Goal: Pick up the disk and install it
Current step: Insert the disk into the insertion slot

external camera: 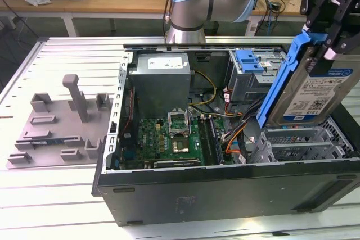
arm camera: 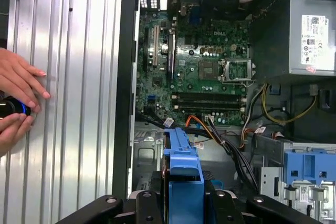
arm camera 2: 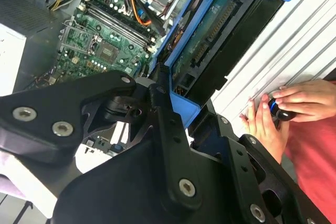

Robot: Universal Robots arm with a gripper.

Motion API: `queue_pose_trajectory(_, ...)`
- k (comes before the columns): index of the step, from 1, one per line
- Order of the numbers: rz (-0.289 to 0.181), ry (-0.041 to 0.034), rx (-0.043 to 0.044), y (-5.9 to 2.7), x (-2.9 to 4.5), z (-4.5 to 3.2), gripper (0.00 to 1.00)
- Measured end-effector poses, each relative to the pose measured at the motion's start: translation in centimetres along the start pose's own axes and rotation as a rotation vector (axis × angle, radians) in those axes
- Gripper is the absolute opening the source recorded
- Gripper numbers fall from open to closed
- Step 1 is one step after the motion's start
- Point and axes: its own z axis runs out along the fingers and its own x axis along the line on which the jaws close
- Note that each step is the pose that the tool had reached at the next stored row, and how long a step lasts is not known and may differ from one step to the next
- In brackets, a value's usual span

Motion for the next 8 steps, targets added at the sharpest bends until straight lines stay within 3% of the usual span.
queue_pose_trajectory(8, 0.000, 0.0006, 0.0096, -2.10, 0.28, -0.05, 0.37)
